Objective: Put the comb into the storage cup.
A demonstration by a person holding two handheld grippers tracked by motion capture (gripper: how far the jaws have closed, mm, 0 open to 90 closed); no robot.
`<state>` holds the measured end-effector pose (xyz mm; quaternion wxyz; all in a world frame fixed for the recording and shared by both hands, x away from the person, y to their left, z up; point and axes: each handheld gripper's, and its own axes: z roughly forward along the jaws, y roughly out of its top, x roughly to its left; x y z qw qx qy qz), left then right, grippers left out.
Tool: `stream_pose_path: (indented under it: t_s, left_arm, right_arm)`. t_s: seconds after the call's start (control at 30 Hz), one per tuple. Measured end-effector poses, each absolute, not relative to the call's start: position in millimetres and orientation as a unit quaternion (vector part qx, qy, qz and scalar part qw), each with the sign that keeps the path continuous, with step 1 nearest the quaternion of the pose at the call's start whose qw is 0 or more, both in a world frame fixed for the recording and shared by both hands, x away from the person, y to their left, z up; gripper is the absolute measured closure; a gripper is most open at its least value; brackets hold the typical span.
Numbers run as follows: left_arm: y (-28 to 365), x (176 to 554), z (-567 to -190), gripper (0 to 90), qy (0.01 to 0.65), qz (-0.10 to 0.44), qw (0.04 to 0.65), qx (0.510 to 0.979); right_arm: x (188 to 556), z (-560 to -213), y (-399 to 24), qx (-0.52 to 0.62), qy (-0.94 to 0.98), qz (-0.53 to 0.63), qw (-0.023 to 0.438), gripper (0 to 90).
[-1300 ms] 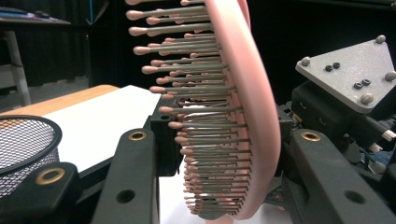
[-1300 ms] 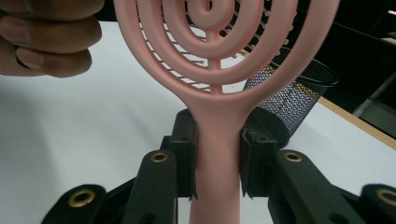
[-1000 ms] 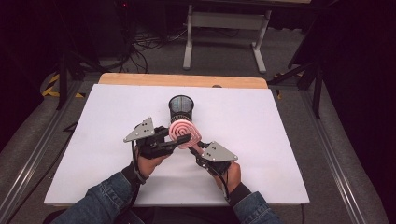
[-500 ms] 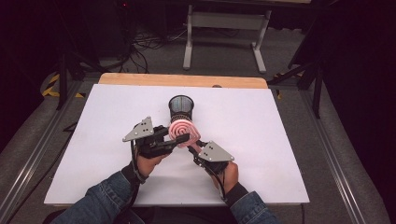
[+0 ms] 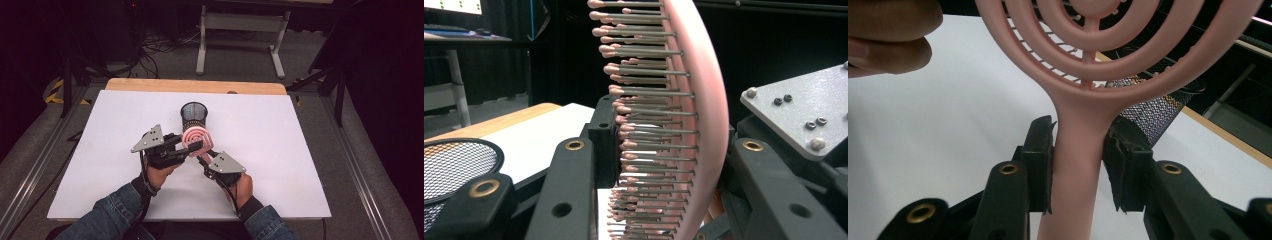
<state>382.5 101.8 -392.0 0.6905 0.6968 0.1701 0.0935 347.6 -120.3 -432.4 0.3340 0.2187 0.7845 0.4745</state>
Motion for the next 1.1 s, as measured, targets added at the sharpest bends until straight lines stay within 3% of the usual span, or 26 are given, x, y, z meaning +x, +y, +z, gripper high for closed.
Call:
stream_pose_path:
  t_s: [0.5, 1.1]
  left_arm:
    - [118.5, 384.0, -385.5, 62.9, 0.176, 0.110, 0.698, 0.685]
    - [136.2, 387.3, -376.5, 62.9, 0.180, 0.141, 0.698, 0.679]
  right_arm:
    - [347.6, -436.2, -126.0, 0.213, 0.797, 0.470, 0.315, 43.2]
    - [343.4, -420.2, -163.8, 0.242, 0.739, 0.520, 0.353, 20.6]
